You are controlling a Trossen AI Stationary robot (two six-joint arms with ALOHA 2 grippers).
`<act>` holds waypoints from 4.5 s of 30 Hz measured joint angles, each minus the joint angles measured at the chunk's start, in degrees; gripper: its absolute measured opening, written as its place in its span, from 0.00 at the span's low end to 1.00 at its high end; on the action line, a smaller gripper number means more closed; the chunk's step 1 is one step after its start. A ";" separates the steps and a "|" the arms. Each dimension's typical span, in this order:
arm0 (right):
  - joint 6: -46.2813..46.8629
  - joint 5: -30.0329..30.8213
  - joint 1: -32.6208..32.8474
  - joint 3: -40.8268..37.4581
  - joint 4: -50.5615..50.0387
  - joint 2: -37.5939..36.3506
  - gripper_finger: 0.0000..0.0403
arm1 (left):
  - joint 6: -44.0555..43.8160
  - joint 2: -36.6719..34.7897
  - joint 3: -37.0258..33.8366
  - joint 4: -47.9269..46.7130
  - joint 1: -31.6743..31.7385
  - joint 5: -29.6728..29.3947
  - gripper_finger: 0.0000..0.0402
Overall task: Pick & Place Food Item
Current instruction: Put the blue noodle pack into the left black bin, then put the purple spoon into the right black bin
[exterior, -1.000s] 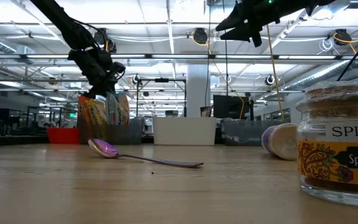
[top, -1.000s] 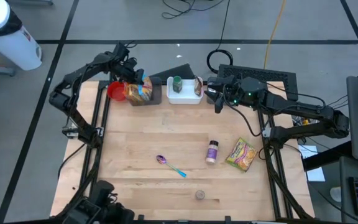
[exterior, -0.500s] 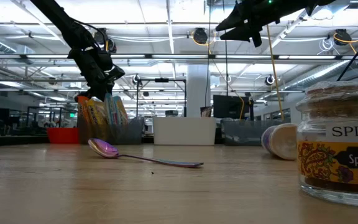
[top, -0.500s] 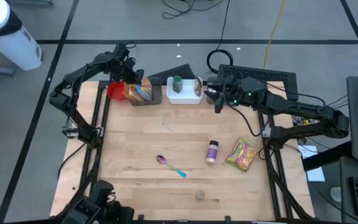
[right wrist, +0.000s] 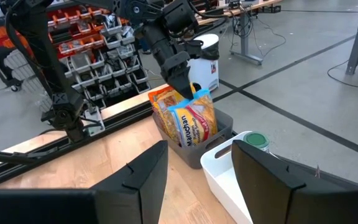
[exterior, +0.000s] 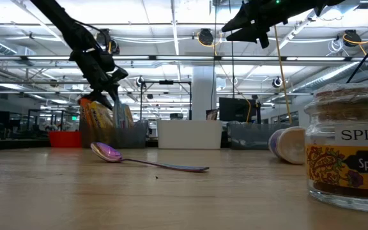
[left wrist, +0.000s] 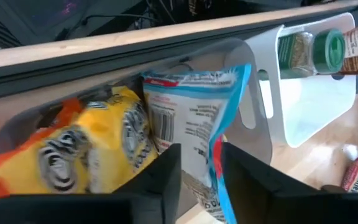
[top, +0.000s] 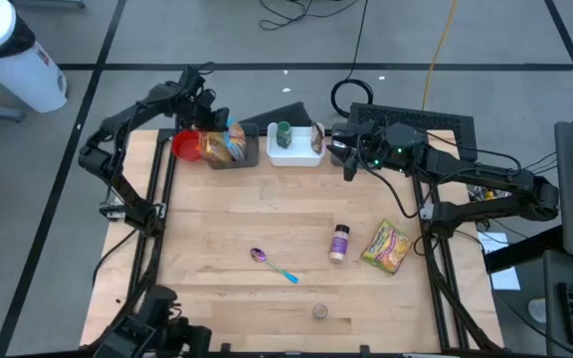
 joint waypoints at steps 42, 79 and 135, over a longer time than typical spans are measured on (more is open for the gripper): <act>26.60 0.09 2.42 -6.31 6.06 -0.02 0.42 | -13.85 -44.31 -21.39 22.81 -37.62 -0.46 0.40; 31.30 2.91 24.15 -23.67 56.35 16.37 0.42 | -64.71 -18.82 -51.07 57.32 -81.74 -28.43 0.40; 30.60 0.57 24.66 -23.67 54.75 16.35 0.42 | -59.03 -11.50 -50.30 63.40 -73.16 -19.95 0.40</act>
